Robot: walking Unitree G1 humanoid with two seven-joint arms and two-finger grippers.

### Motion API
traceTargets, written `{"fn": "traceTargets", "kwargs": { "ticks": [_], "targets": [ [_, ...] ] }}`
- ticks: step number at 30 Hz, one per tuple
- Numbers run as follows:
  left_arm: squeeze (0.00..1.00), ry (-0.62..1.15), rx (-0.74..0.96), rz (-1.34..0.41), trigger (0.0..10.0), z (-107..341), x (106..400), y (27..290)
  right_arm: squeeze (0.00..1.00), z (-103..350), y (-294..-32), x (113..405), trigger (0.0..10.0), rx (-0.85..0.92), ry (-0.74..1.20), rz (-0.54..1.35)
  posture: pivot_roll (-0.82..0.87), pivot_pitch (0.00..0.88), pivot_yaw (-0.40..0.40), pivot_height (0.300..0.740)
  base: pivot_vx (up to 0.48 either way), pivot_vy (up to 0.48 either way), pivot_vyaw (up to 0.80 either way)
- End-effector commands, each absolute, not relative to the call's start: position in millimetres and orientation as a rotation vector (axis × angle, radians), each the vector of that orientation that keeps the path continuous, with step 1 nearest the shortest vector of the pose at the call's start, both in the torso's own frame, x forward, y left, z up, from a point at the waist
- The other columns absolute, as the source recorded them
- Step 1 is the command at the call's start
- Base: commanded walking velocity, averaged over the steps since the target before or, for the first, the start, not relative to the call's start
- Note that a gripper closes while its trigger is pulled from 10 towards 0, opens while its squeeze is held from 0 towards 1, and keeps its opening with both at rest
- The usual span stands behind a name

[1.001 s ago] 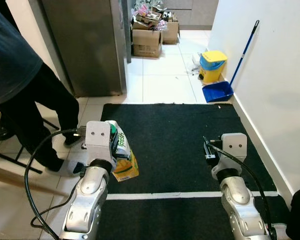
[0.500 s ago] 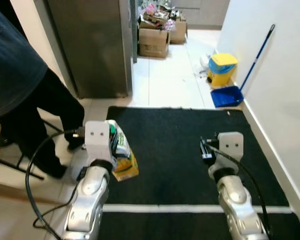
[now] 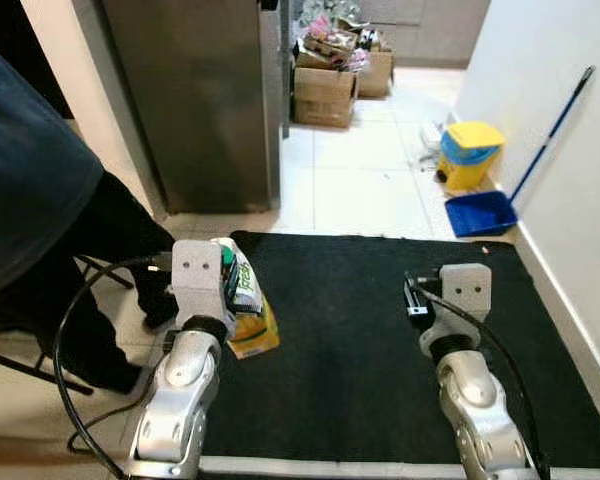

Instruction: Restocking fridge

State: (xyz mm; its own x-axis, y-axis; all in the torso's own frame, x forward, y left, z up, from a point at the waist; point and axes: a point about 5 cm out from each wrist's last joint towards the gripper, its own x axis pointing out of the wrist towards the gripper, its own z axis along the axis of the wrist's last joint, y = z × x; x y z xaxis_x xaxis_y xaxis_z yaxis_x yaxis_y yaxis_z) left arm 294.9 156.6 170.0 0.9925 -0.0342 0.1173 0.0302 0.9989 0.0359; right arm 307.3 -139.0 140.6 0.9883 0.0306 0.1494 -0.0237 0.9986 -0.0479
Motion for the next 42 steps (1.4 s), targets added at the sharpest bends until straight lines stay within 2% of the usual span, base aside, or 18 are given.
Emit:
{"fn": "traceTargets", "kwargs": {
  "ticks": [1,6,17,42],
  "targets": [
    [0.0,-0.134,0.041,-0.052,10.0,172.4,294.5,151.1,0.0,136.8,-143.3,305.4,10.0,-0.043,-0.138,0.014,-0.09,0.152,-0.001,0.74,0.442,0.0,0.0],
    [0.0,-0.136,0.041,-0.059,10.0,172.2,294.7,150.1,0.0,137.1,-143.4,305.7,10.0,-0.038,-0.137,0.013,-0.09,0.151,-0.002,0.74,0.442,0.0,0.0],
    [0.0,-0.137,0.041,-0.067,10.0,172.0,295.2,148.0,0.0,137.1,-143.7,305.5,10.0,-0.042,-0.136,0.015,-0.1,0.145,-0.001,0.74,0.44,0.0,-0.46],
    [0.0,-0.139,0.039,-0.065,10.0,172.1,297.8,147.3,0.0,137.0,-145.4,305.7,10.0,-0.053,-0.137,0.006,-0.11,0.147,0.005,0.74,0.438,0.0,0.0]
  ]
}}
